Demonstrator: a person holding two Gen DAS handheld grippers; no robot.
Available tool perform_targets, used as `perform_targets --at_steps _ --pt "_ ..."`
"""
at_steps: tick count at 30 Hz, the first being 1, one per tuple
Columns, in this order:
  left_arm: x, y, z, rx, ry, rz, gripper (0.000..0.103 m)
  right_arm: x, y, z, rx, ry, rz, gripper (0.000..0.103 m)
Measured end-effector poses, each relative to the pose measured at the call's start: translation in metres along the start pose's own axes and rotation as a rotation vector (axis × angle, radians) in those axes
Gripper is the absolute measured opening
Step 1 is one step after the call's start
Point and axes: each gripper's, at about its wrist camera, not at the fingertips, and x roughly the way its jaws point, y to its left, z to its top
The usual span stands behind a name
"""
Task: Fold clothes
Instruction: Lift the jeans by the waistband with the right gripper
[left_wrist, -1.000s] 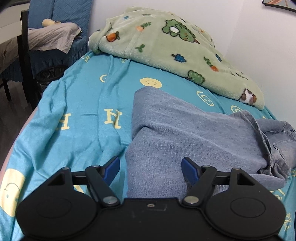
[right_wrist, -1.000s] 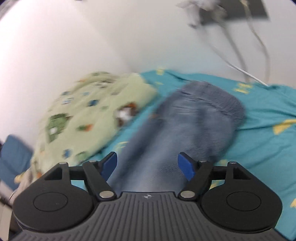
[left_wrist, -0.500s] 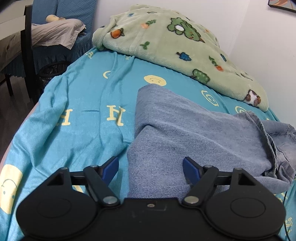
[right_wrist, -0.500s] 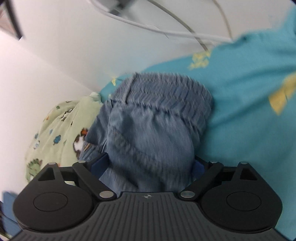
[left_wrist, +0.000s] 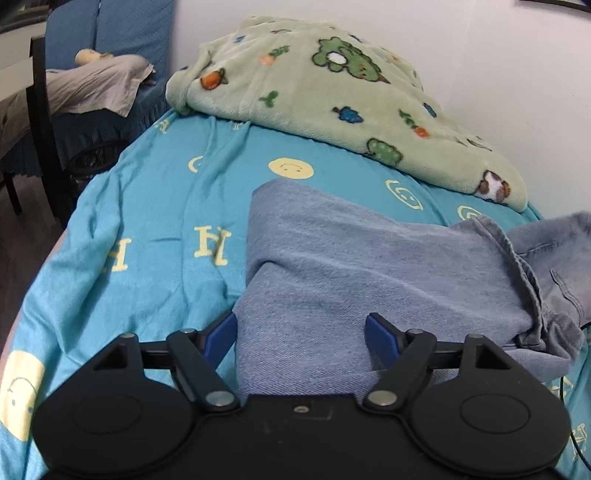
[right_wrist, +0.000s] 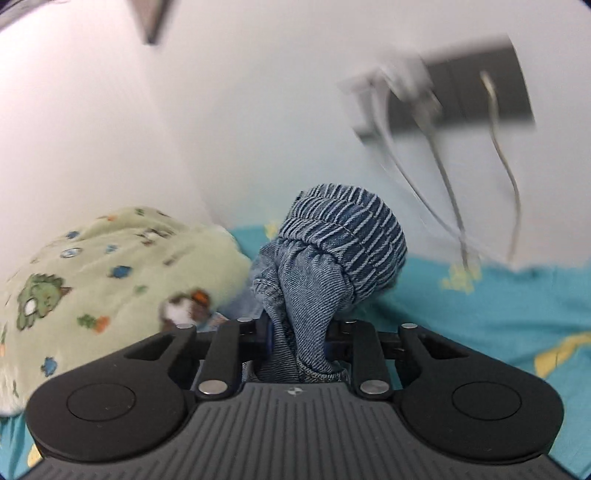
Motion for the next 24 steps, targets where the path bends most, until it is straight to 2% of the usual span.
perform_targets --at_steps 5,9,14,19,24 --pt "-0.014 0.001 0.009 0.010 -0.061 -0.005 0.074 -0.041 0.045 0.009 -0.130 -0.094 0.131 0.019" --pt "-0.018 0.009 0.015 -0.027 -0.069 -0.015 0.074 -0.073 0.093 -0.004 -0.239 -0.146 0.241 0.018" --pt "-0.036 0.025 0.025 -0.093 -0.118 -0.028 0.074 -0.111 0.146 -0.048 -0.415 -0.180 0.368 0.017" --pt "-0.044 0.039 0.033 -0.102 -0.148 0.004 0.074 -0.132 0.188 -0.104 -0.625 -0.166 0.478 0.016" --pt "-0.047 0.055 0.037 -0.194 -0.135 -0.038 0.074 -0.139 0.211 -0.158 -0.796 -0.064 0.561 0.016"
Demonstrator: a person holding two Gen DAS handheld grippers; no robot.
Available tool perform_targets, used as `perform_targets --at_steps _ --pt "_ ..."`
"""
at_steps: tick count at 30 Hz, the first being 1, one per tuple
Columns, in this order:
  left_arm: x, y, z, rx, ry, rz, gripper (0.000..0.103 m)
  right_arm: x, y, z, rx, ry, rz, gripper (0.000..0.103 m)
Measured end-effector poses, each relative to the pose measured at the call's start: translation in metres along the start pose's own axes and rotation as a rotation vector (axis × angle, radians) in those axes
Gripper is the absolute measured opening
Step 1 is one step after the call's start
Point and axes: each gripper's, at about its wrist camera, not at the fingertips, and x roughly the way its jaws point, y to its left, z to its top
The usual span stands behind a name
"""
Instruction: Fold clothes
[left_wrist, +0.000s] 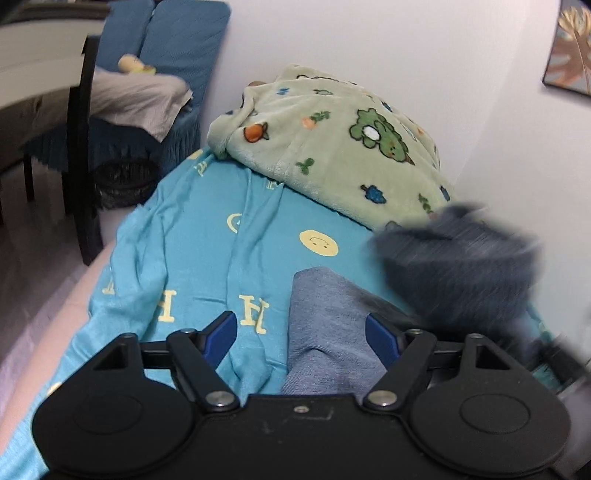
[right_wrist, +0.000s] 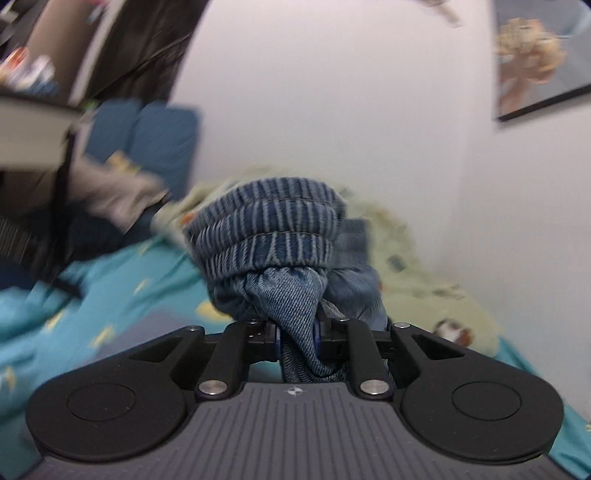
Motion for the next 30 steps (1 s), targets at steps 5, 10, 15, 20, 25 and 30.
perform_targets --at_steps 5,10,15,20,25,30 --pt "-0.010 0.007 0.007 -0.049 -0.039 -0.028 0.074 -0.004 0.024 -0.004 -0.092 -0.003 0.043 0.016" --pt "-0.024 0.009 0.013 -0.087 -0.097 -0.073 0.074 -0.012 0.030 0.004 -0.139 -0.052 0.086 0.016" --pt "-0.019 0.009 0.009 -0.084 -0.065 -0.103 0.074 -0.005 0.049 -0.018 -0.195 0.045 0.165 0.016" --pt "-0.009 0.002 0.001 -0.039 -0.030 -0.118 0.074 -0.011 0.053 -0.017 -0.222 0.081 0.185 0.021" --pt "-0.005 -0.004 -0.004 -0.008 -0.024 -0.153 0.074 -0.017 0.052 -0.012 -0.268 0.138 0.202 0.031" --pt "-0.006 -0.008 -0.005 0.007 -0.031 -0.205 0.074 -0.039 0.048 -0.009 -0.265 0.159 0.268 0.055"
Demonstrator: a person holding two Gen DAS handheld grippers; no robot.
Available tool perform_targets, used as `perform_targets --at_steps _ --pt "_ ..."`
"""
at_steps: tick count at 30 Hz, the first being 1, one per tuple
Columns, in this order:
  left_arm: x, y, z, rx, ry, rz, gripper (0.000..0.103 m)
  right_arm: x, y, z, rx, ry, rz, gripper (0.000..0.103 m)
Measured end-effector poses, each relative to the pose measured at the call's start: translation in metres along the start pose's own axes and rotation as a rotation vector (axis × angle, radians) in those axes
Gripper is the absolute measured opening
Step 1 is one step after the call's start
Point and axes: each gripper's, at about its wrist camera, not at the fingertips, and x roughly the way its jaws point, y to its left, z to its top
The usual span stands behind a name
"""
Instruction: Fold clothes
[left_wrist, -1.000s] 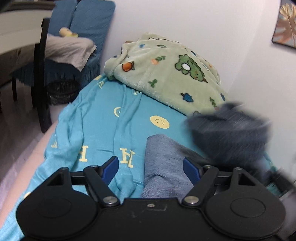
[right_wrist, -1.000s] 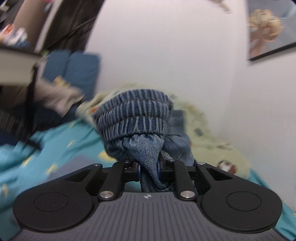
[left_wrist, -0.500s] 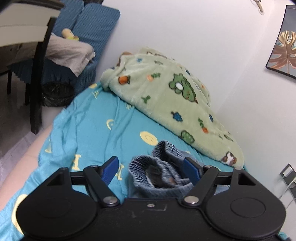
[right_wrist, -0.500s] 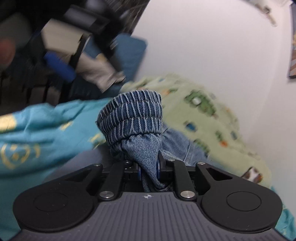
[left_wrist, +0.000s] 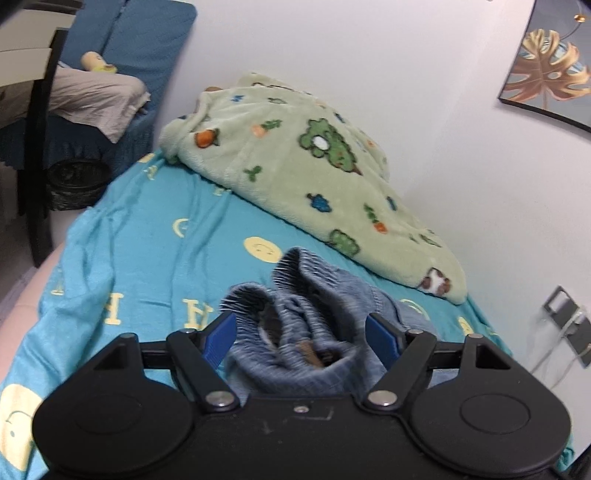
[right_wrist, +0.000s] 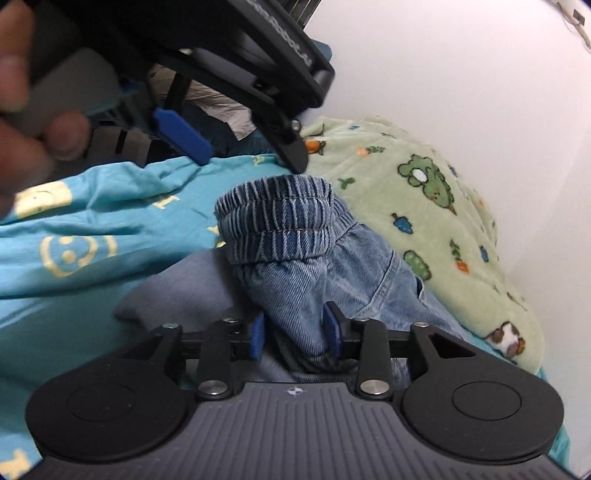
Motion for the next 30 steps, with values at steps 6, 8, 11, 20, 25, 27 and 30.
perform_targets --at_steps 6,8,11,20,25,27,30 --pt "-0.001 -0.008 -0.004 0.036 0.002 -0.054 0.071 -0.041 -0.014 0.008 0.120 0.041 0.084 0.061" --pt "0.004 -0.009 -0.007 0.040 0.024 -0.057 0.057 -0.052 -0.034 0.008 0.244 0.049 0.063 0.061" --pt "0.010 -0.010 -0.011 0.029 0.056 -0.061 0.047 -0.060 -0.064 -0.005 0.459 0.056 -0.010 0.061" --pt "0.026 -0.021 -0.020 0.096 0.073 -0.031 0.038 -0.037 -0.107 -0.031 0.808 0.109 -0.047 0.061" --pt "0.039 -0.023 -0.023 0.124 0.105 0.002 0.038 -0.041 -0.099 -0.026 0.784 0.121 -0.054 0.061" --pt "0.041 -0.020 -0.023 0.110 0.122 0.006 0.037 -0.041 -0.100 -0.026 0.798 0.132 -0.060 0.061" --pt "0.043 -0.016 -0.024 0.099 0.134 0.009 0.034 -0.038 -0.104 -0.028 0.817 0.144 -0.072 0.061"
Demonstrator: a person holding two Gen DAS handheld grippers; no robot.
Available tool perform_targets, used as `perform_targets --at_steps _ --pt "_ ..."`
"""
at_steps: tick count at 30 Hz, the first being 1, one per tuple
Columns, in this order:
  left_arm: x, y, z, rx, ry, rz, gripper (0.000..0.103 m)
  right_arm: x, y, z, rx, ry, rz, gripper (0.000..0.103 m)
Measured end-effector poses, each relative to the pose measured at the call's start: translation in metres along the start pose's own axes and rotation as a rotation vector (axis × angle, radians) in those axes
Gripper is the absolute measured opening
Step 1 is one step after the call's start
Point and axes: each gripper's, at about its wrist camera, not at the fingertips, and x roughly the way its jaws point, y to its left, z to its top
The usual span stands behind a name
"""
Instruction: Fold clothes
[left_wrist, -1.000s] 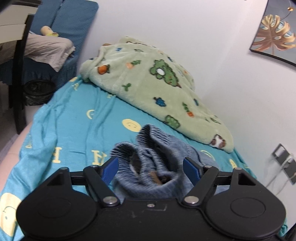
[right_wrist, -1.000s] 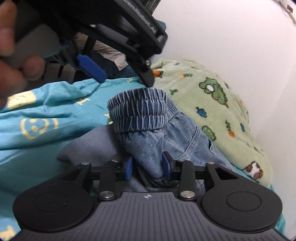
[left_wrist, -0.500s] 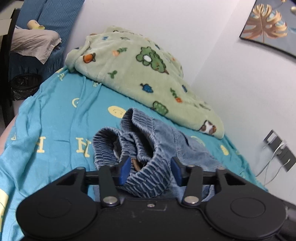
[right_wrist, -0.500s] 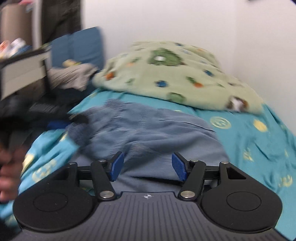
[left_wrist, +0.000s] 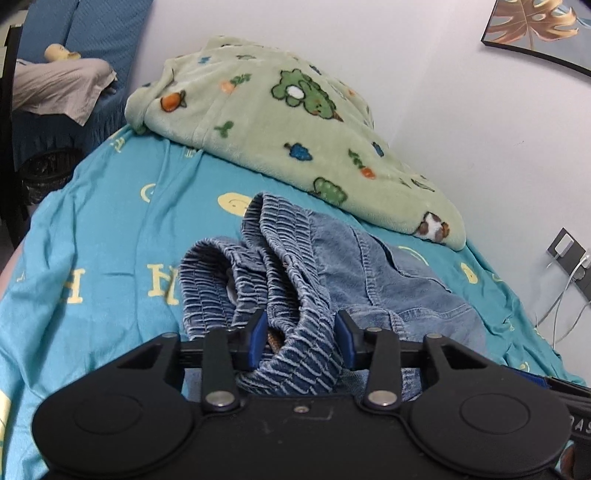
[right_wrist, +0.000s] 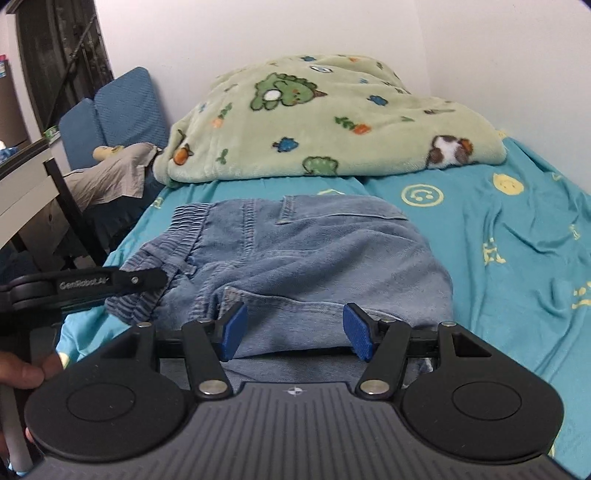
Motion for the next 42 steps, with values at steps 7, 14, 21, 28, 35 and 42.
perform_targets --at_steps 7,14,21,28,35,42 --pt "-0.025 0.013 0.004 -0.191 -0.068 -0.019 0.010 0.000 -0.004 0.007 -0.018 -0.055 -0.014 0.061" --pt "-0.063 0.013 0.009 -0.235 -0.166 -0.005 0.007 -0.008 -0.011 0.015 -0.012 -0.102 -0.015 0.061" --pt "-0.038 0.032 -0.002 -0.273 -0.071 0.029 0.012 -0.005 -0.016 0.018 0.017 -0.086 -0.005 0.061" --pt "-0.052 0.025 -0.016 -0.285 -0.026 0.038 0.062 0.001 -0.025 0.019 0.084 -0.061 0.001 0.062" --pt "-0.047 0.036 -0.035 -0.388 0.039 0.044 0.073 0.004 -0.034 0.024 0.129 -0.089 -0.022 0.063" --pt "-0.033 0.050 -0.044 -0.499 0.050 -0.015 0.080 0.021 -0.060 0.027 0.206 -0.111 -0.046 0.065"
